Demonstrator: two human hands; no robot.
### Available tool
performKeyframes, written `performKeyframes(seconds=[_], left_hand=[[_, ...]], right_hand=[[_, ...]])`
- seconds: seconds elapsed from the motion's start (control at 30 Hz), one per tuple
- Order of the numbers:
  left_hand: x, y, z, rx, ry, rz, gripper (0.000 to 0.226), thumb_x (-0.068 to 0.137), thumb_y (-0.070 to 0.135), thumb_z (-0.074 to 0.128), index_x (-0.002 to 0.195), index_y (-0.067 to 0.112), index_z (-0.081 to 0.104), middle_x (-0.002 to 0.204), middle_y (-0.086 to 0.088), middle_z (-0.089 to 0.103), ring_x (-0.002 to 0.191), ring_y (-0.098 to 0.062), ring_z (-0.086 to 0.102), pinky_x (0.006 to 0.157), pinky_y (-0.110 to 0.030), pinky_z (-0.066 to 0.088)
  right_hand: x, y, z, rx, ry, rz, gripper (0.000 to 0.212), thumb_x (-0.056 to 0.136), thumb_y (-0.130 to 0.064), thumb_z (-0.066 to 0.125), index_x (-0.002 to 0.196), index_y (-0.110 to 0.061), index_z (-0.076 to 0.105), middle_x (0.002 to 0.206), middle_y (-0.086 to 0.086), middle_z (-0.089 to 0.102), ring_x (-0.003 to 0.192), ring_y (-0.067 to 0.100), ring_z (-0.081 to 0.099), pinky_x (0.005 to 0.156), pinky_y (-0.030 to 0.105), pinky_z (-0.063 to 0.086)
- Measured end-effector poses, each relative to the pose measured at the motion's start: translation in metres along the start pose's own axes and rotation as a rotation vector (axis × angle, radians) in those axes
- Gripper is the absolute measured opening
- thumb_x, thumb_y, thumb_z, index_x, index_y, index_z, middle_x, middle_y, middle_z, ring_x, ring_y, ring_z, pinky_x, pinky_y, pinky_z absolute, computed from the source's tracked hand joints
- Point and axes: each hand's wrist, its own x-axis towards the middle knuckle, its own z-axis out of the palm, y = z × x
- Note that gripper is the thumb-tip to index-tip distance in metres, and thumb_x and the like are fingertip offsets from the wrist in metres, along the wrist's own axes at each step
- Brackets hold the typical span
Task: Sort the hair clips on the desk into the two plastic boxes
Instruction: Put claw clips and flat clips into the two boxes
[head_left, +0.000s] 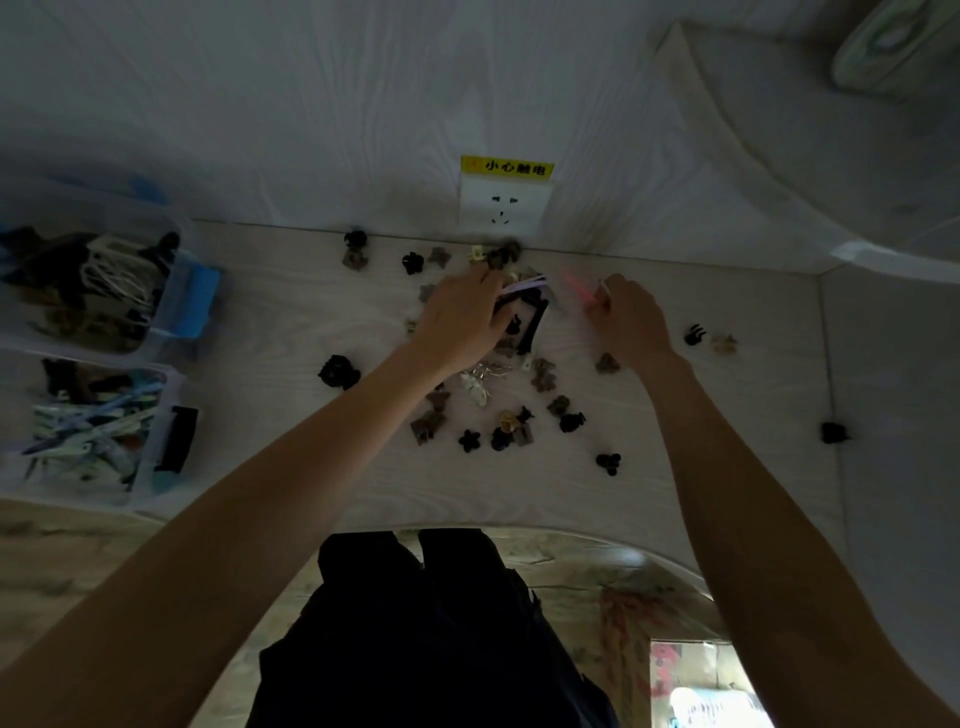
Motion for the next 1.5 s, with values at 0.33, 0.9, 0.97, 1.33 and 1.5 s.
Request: performKeyframes(seconds=[0.33, 0.9, 0.97, 1.33, 1.5], left_hand=[[0.011, 0.041, 0.016, 0.199, -0.147, -0.184, 0.035, 0.09, 0.043, 0.051, 0.098, 0.01, 0.056, 0.077, -0.003, 0.059, 0.062, -0.018, 0.048, 0.055, -0.028, 0.034], [0.005, 0.017, 0.016, 0.362, -0.124, -0.015, 0.018, 0.092, 0.02, 0.049, 0.098, 0.013, 0.064, 0.086, -0.003, 0.066, 0.076, -0.02, 0.06, 0.061, -0.028, 0.035], [0.003, 0.015, 0.019, 0.4, -0.14, 0.004, 0.017, 0.094, 0.02, 0.048, 0.095, 0.014, 0.063, 0.084, -0.003, 0.066, 0.071, -0.019, 0.055, 0.063, -0.029, 0.033], [0.014, 0.02, 0.013, 0.416, -0.102, 0.131, 0.021, 0.086, 0.018, 0.059, 0.106, 0.012, 0.06, 0.086, -0.005, 0.067, 0.074, -0.022, 0.062, 0.056, -0.027, 0.041], [0.028, 0.022, 0.013, 0.522, -0.241, 0.153, 0.02, 0.092, 0.009, 0.045, 0.104, 0.006, 0.06, 0.094, -0.008, 0.067, 0.073, -0.021, 0.056, 0.049, -0.026, 0.03]], right_hand=[[0.014, -0.028, 0.009, 0.012, -0.045, -0.043, 0.03, 0.086, -0.018, 0.06, 0.105, 0.003, 0.052, 0.101, 0.025, 0.062, 0.089, 0.034, 0.06, 0.064, 0.028, 0.031], [-0.036, -0.003, 0.019, 0.158, 0.081, 0.135, 0.023, 0.089, -0.026, 0.057, 0.075, -0.009, 0.049, 0.069, 0.005, 0.05, 0.064, 0.019, 0.047, 0.047, 0.027, 0.027], [-0.04, -0.003, 0.021, 0.142, 0.082, 0.142, 0.023, 0.089, -0.027, 0.056, 0.075, -0.009, 0.049, 0.071, 0.007, 0.051, 0.064, 0.02, 0.048, 0.051, 0.027, 0.03], [-0.049, -0.005, 0.019, 0.129, 0.138, 0.199, 0.02, 0.092, -0.027, 0.049, 0.082, -0.011, 0.043, 0.07, 0.004, 0.05, 0.065, 0.022, 0.05, 0.058, 0.029, 0.033], [-0.048, -0.006, 0.016, 0.142, 0.122, 0.213, 0.019, 0.091, -0.028, 0.05, 0.085, -0.011, 0.045, 0.074, 0.007, 0.052, 0.065, 0.023, 0.05, 0.058, 0.029, 0.033]])
